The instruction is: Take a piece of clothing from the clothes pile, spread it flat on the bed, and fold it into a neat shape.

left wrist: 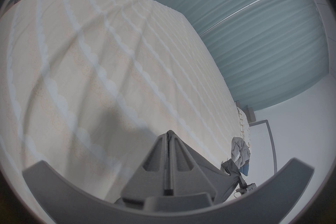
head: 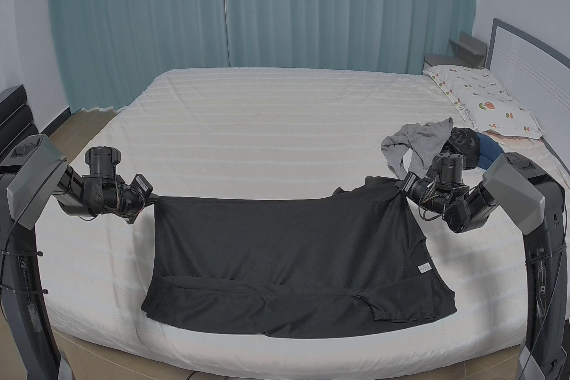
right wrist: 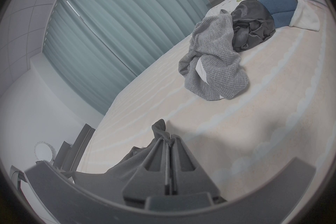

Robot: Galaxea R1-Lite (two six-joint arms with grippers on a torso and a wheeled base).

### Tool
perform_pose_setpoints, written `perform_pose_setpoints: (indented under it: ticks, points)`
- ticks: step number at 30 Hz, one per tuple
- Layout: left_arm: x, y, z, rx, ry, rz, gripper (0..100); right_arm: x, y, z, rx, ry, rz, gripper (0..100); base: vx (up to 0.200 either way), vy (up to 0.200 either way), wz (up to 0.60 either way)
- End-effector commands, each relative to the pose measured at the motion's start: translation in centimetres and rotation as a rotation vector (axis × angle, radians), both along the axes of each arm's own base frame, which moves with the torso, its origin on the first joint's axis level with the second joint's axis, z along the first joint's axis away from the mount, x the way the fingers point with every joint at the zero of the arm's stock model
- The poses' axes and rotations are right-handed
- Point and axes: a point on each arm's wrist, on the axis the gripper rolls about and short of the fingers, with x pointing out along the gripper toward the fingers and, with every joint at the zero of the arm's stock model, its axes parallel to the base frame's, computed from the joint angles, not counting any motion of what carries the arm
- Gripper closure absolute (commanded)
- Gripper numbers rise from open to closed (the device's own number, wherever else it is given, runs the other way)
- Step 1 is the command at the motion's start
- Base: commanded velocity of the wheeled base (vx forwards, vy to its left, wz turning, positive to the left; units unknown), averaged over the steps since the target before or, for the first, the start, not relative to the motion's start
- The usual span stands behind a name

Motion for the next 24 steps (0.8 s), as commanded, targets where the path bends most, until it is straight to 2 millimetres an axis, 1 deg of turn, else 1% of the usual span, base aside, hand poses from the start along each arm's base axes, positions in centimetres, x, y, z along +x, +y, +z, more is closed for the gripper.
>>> perform_pose_setpoints:
  ticks: [1, 3, 5, 7, 8, 11, 14, 18, 19, 21, 24]
  points:
    - [-0.4, 0.1, 0.6, 0.0, -0.004, 0.002, 100, -0.5, -0.3, 1.0, 0.003, -0.006, 0.001, 100, 0.0, 0.0, 0.0]
    - [-0.6, 0.1, 0.9, -0.002, -0.007, 0.001, 100, -0.7, -0.4, 1.3, 0.006, -0.007, 0.001, 100, 0.0, 0.0, 0.0]
    - [-1.1, 0.0, 1.3, -0.005, -0.008, -0.006, 100, -1.5, -0.9, 1.8, 0.016, 0.01, 0.019, 100, 0.0, 0.0, 0.0]
    - [-1.3, 0.0, 1.4, -0.006, -0.005, -0.006, 100, -2.2, -1.1, 1.8, 0.025, 0.028, 0.042, 100, 0.0, 0.0, 0.0]
    - [-1.3, 0.0, 1.4, -0.006, -0.005, -0.006, 100, -2.2, -1.1, 1.8, 0.025, 0.028, 0.042, 100, 0.0, 0.0, 0.0]
    - [-2.0, 0.0, 1.9, -0.006, -0.004, -0.006, 100, -3.3, -1.5, 1.8, 0.028, 0.057, 0.047, 100, 0.0, 0.0, 0.0]
    - [-2.7, 0.4, 2.4, -0.008, -0.005, 0.0, 100, -3.8, -1.9, 2.0, 0.035, 0.065, 0.048, 100, 0.0, 0.0, 0.0]
    - [-2.8, 0.4, 2.5, -0.008, -0.008, 0.0, 100, -3.9, -2.0, 2.0, 0.036, 0.067, 0.051, 100, 0.0, 0.0, 0.0]
    - [-3.5, 0.3, 2.8, -0.006, 0.0, -0.002, 100, -5.6, -1.9, 2.9, 0.044, 0.085, 0.082, 100, 0.0, 0.0, 0.0]
    - [-4.1, 0.2, 2.5, 0.002, 0.013, -0.011, 100, -6.4, -2.0, 3.3, 0.05, 0.084, 0.102, 100, 0.0, 0.0, 0.0]
    - [-4.7, 0.1, 2.1, 0.016, 0.029, -0.022, 100, -7.6, -2.0, 3.4, 0.047, 0.093, 0.112, 100, 0.0, 0.0, 0.0]
